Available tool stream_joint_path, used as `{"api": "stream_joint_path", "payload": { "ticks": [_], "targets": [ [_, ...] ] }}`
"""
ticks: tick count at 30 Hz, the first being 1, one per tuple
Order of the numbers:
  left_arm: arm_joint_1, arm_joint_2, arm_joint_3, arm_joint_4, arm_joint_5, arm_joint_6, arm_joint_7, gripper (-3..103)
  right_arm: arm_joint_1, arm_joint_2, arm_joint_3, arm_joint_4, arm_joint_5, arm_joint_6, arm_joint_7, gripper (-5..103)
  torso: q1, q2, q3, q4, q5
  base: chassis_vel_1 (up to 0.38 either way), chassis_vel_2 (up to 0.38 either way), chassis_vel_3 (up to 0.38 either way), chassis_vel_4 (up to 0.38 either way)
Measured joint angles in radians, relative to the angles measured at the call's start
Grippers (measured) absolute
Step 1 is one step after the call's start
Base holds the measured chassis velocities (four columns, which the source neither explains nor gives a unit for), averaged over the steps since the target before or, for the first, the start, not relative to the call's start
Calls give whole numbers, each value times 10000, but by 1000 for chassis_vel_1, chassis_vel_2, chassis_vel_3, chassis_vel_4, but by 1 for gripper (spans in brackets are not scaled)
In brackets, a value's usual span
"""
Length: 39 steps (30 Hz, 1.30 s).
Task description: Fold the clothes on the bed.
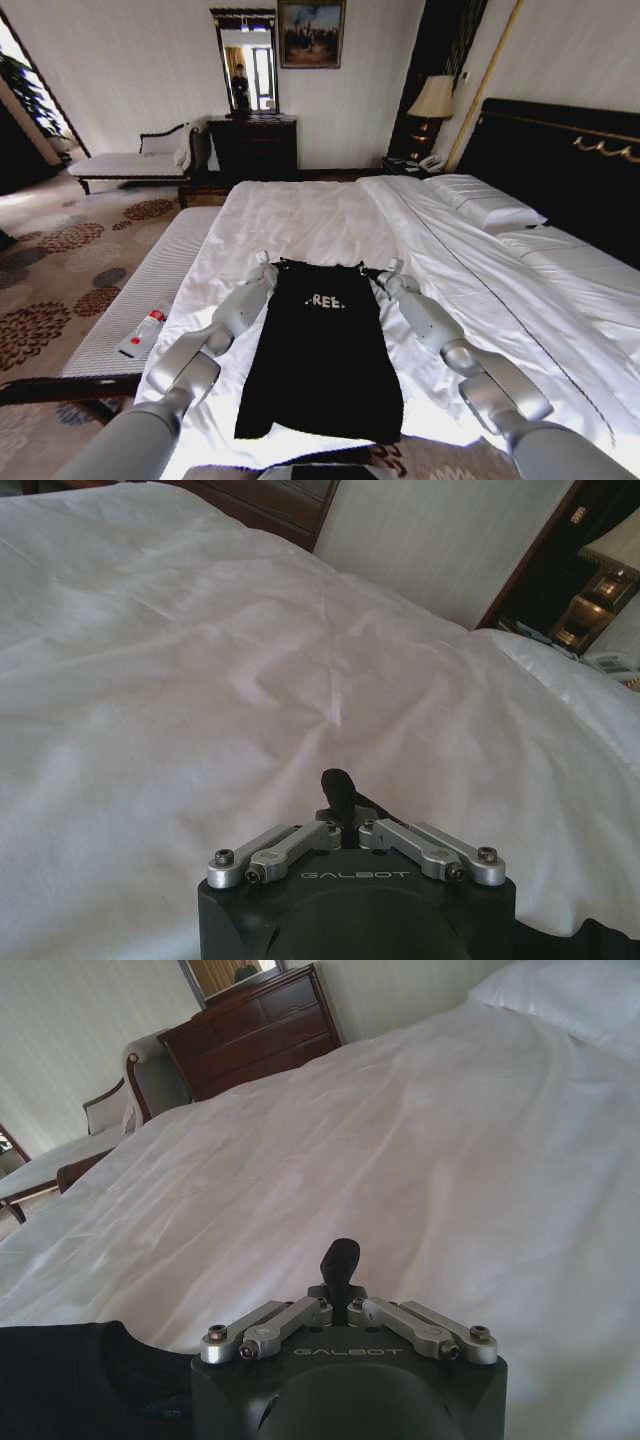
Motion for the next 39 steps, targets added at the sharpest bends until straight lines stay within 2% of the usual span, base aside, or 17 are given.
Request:
{"api": "stream_joint_path", "payload": {
  "ticks": [8, 12, 14, 16, 25, 30, 36, 39],
  "targets": [
    [-325, 572, 61, -228, -499, -21, -84, 2, 979, 479, -837, -736, 58, 256, 73, 1, 0, 0, 1, 0, 0, 0, 0, 0, 0],
    [-640, 685, 65, 112, -523, -23, 92, 2, 1446, 865, -1094, -1529, -42, 513, -115, 1, 0, -1, 1, 1, 1, 0, 0, 0, 0],
    [-1055, 597, -75, 656, -275, -74, 391, 2, 1796, 1160, -1233, -2151, -259, 755, -339, 1, 1, 0, 2, 1, -2, 0, 0, 0, 0],
    [-1489, 544, -141, 1093, -85, -132, 621, 2, 2076, 1416, -1252, -2642, -430, 899, -435, 1, 0, 0, 1, -3, 3, 0, 0, 0, 0],
    [-2113, 584, 25, 1323, -115, -171, 777, 2, 2798, 2015, -1152, -3841, -1089, 1459, -522, 1, 0, -1, 0, 0, 2, 0, 0, 0, 0],
    [-1945, 565, -16, 1194, 28, -196, 775, 2, 2897, 2262, -841, -4178, -1589, 1796, -503, 1, 1, -1, -1, -2, 5, 0, 0, 0, 0],
    [-1472, 528, -122, 713, 169, -244, 594, 2, 2469, 2117, -925, -3955, -1803, 2247, -502, 1, 1, -1, 0, 2, 4, 0, 0, 0, 0],
    [-912, 547, -302, 35, 218, -324, 357, 2, 1914, 1718, -858, -3084, -2046, 2590, -654, 1, 0, 0, 0, -7, 2, 0, 0, 0, 0]
  ]
}}
